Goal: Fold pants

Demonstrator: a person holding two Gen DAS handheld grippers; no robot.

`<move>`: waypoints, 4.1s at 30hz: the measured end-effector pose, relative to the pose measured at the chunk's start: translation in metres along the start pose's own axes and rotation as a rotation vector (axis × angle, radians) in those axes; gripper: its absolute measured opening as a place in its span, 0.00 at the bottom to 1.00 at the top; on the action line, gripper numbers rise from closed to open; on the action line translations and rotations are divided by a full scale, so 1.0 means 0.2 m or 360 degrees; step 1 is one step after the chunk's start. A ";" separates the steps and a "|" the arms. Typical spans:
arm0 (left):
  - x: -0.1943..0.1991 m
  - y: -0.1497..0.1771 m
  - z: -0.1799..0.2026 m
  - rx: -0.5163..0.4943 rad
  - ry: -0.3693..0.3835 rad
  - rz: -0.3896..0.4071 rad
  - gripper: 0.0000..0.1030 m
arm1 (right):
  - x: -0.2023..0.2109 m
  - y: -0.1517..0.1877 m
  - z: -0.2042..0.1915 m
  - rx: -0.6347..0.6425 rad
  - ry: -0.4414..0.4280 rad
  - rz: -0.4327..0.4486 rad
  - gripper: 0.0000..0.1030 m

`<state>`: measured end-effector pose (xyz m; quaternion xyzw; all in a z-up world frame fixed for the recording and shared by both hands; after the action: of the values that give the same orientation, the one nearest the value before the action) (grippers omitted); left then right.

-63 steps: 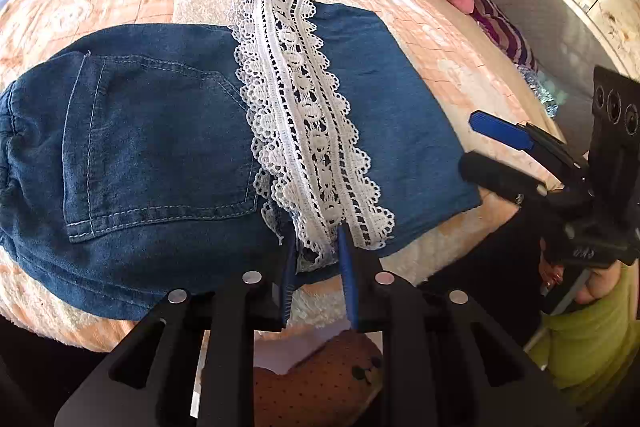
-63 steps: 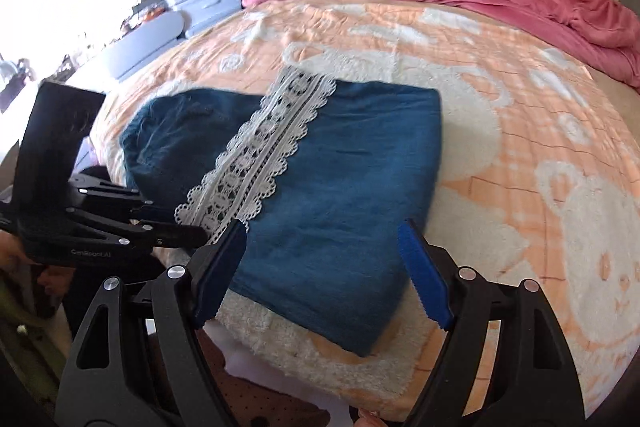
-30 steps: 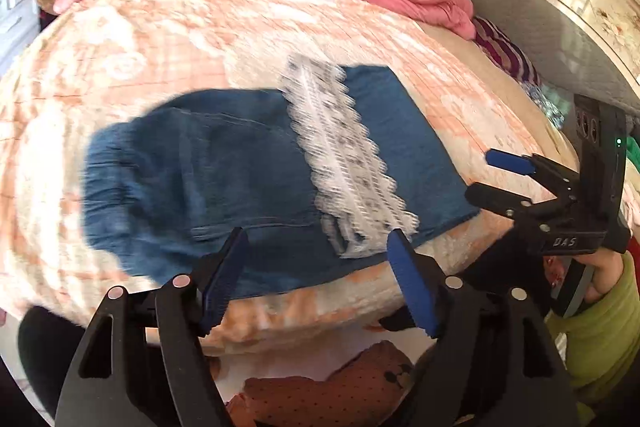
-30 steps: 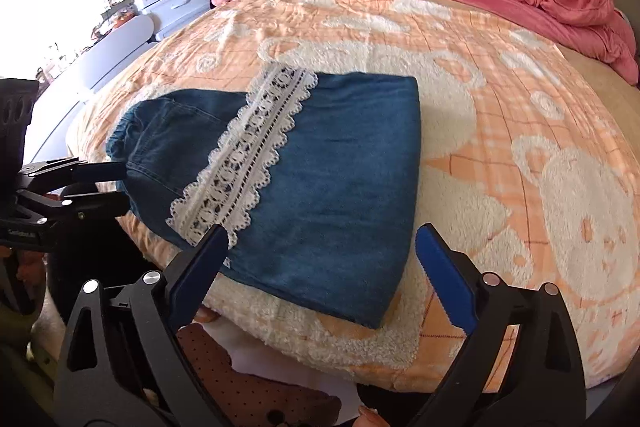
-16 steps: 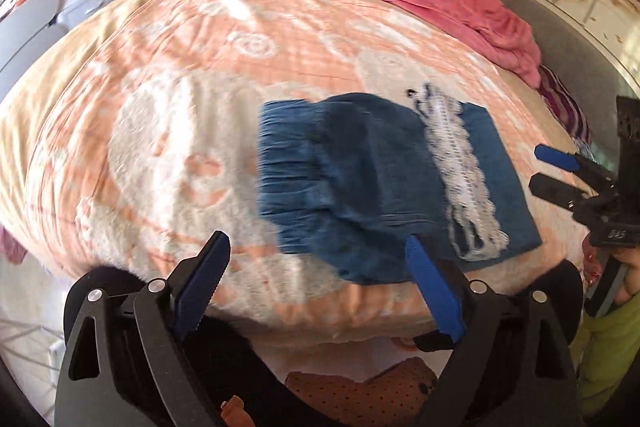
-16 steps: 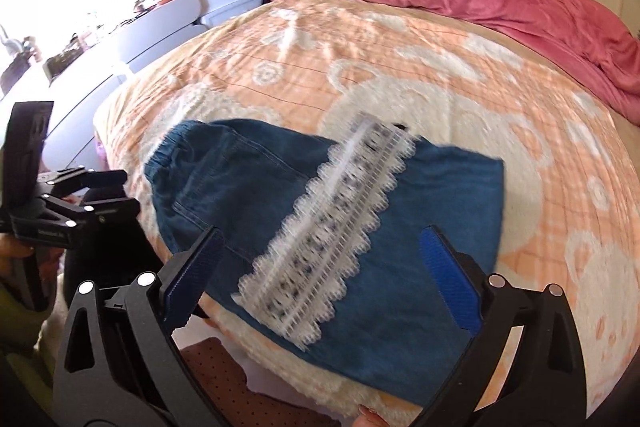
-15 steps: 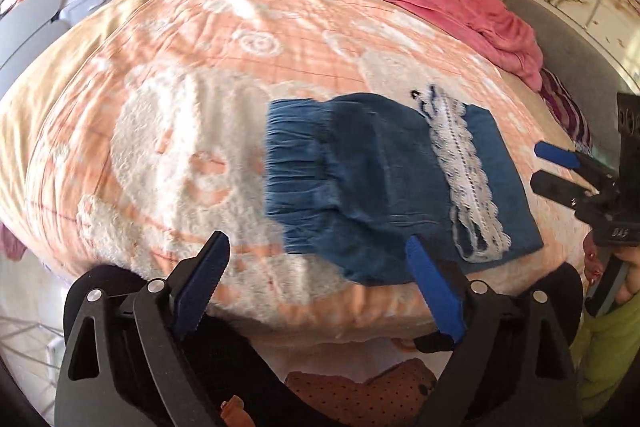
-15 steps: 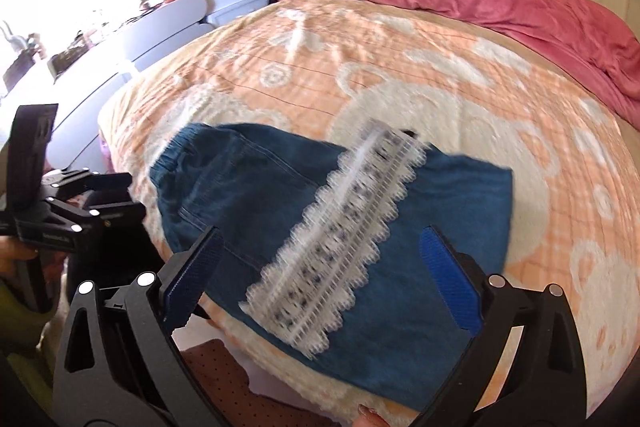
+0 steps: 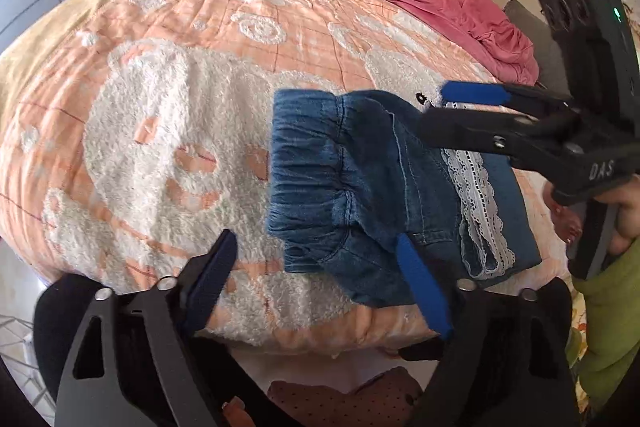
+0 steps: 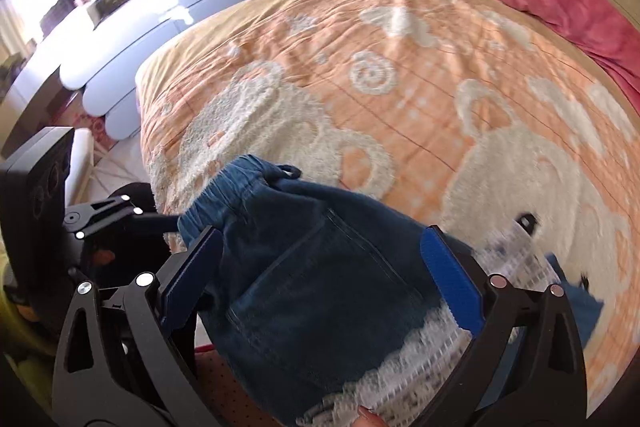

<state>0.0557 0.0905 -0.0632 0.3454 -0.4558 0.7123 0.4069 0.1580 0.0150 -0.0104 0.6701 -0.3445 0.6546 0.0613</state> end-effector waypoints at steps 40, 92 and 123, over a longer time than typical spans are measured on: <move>-0.02 -0.18 0.39 -0.0014 0.0677 0.0019 0.66 | 0.36 0.17 0.40 -0.0172 -0.0610 0.0333 0.32; -0.23 0.15 0.86 -0.0718 0.0119 -0.0150 0.39 | 0.04 0.51 0.71 -0.0341 -0.0116 -0.0157 0.47; -0.29 0.18 0.91 -0.0686 0.0223 -0.0205 0.42 | 0.13 0.48 0.75 -0.0459 0.0170 0.0099 0.25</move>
<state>0.0710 -0.1029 -0.0635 0.2287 -0.5451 0.5933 0.5464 0.2297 -0.1468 -0.0426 0.6076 -0.4519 0.6346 0.1547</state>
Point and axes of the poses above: each gripper's, at about its wrist camera, not at the fingertips, and x roughly against the way its jaws point, z to its right, y to its underside, the point moved 4 cm from there along -x, roughly the way its jaws point, and after that the axes turned 11 degrees about -z, right-handed, at the moved point
